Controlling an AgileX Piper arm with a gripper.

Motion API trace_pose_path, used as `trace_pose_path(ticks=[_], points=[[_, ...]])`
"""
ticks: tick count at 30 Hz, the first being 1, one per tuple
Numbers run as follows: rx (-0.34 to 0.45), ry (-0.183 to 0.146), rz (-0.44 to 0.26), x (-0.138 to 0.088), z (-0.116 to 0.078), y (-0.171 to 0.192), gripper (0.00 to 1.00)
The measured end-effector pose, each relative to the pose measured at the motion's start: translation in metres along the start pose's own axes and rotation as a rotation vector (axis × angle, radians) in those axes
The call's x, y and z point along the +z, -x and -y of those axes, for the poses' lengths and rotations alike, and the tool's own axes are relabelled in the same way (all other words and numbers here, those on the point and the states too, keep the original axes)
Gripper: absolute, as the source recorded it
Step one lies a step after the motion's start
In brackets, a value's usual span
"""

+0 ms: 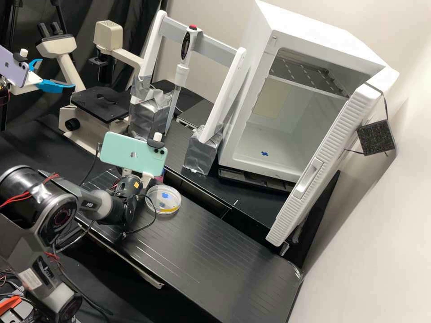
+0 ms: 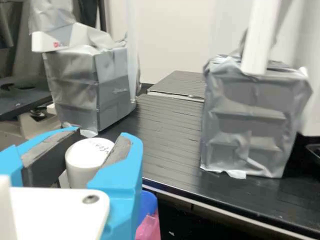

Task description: Close the bottle

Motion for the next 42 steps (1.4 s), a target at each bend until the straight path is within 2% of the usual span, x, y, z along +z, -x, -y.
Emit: trace_pose_path(ticks=[5,19,21,29,37,42], points=[[0.003,0.023,-0.006,-0.003,0.002,-0.002,0.00],[0.025,0.019,0.015,0.000,0.000,-0.006,0.00],[0.021,0.031,0.014,0.000,0.000,-0.006,0.00],[0.007,0.022,0.027,0.005,0.005,-0.010,0.00],[0.012,0.022,0.026,0.006,0.002,-0.012,0.00],[0.018,-0.001,0.016,0.008,-0.003,-0.010,0.00]])
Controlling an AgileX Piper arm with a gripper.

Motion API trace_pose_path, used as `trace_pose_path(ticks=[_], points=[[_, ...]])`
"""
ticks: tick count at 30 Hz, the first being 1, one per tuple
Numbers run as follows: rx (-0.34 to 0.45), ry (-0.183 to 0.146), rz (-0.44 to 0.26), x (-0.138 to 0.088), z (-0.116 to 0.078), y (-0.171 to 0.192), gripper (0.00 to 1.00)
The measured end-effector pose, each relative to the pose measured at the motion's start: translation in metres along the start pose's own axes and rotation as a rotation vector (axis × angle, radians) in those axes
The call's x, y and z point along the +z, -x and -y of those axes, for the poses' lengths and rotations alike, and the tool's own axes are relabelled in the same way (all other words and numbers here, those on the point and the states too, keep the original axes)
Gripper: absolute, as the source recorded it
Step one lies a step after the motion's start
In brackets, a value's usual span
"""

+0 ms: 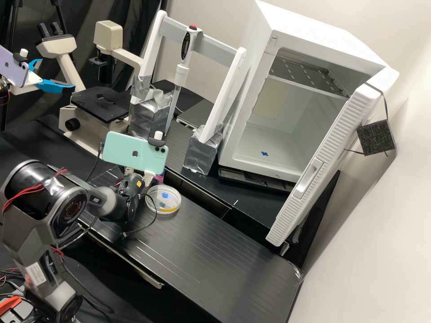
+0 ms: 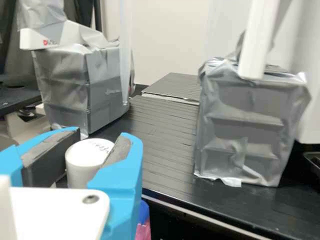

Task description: Close the bottle

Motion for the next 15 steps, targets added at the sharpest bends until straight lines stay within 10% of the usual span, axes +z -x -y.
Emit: trace_pose_path(ticks=[15], points=[[-0.029,-0.012,-0.013,-0.0027,0.0005,0.0023,0.00]])
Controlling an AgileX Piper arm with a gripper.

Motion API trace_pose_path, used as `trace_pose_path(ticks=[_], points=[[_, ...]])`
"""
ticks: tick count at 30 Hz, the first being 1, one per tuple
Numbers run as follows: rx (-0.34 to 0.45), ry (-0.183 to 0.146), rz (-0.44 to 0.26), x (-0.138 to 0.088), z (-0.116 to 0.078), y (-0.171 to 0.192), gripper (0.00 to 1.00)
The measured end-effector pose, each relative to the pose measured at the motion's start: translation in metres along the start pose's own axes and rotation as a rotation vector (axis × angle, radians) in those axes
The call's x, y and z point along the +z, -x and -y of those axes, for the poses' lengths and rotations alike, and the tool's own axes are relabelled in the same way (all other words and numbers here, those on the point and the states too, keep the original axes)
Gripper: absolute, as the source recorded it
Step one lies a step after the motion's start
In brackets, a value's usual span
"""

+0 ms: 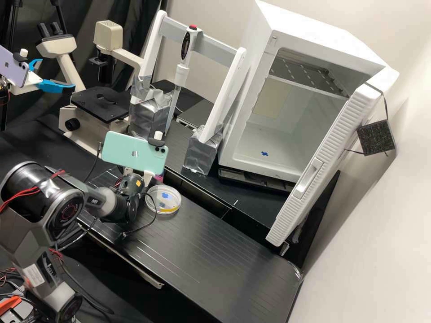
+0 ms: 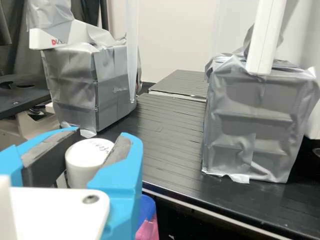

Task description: Close the bottle

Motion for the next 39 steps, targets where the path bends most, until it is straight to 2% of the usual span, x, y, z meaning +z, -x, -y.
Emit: trace_pose_path(ticks=[10,11,17,25,29,39], points=[[-0.004,-0.001,0.003,-0.0002,0.0008,-0.0002,0.00],[-0.004,-0.001,0.003,-0.0002,0.0008,-0.0002,1.00],[-0.005,0.000,0.002,-0.0002,0.0009,-0.0002,1.00],[-0.026,0.017,0.001,-0.0001,0.0033,0.0001,1.00],[-0.032,-0.002,-0.002,-0.0004,0.0037,0.0002,1.00],[-0.026,-0.012,0.004,0.0010,0.0030,0.0047,1.00]])
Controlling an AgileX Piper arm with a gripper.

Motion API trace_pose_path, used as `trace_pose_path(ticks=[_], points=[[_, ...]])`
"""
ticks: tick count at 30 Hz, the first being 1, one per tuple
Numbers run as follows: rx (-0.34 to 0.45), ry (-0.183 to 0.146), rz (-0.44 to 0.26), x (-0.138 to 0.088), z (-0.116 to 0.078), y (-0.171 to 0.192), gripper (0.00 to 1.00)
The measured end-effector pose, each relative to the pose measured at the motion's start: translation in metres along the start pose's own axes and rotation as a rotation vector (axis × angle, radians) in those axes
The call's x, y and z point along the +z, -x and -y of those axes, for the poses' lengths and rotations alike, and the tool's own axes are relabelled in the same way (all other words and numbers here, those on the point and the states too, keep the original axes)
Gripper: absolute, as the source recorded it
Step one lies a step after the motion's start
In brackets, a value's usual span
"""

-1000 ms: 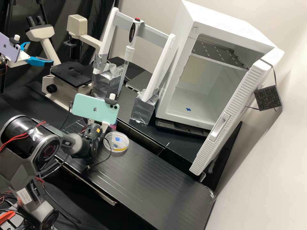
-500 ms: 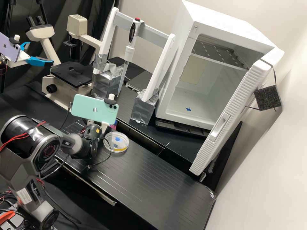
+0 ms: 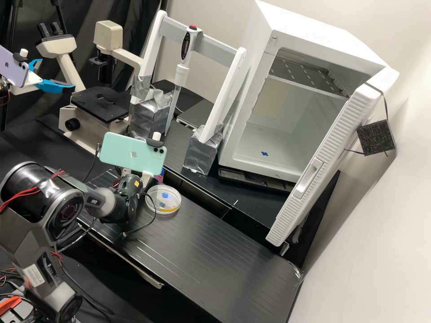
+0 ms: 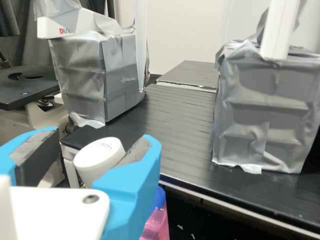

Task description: Close the bottle

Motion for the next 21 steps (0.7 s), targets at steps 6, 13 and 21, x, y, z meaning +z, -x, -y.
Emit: trace_pose_path(ticks=[6,13,21], points=[[0.044,0.004,0.004,0.000,-0.006,0.013,1.00],[0.166,-0.022,-0.038,-0.001,-0.019,0.048,1.00],[0.349,-0.046,-0.164,-0.011,-0.017,0.094,1.00]])
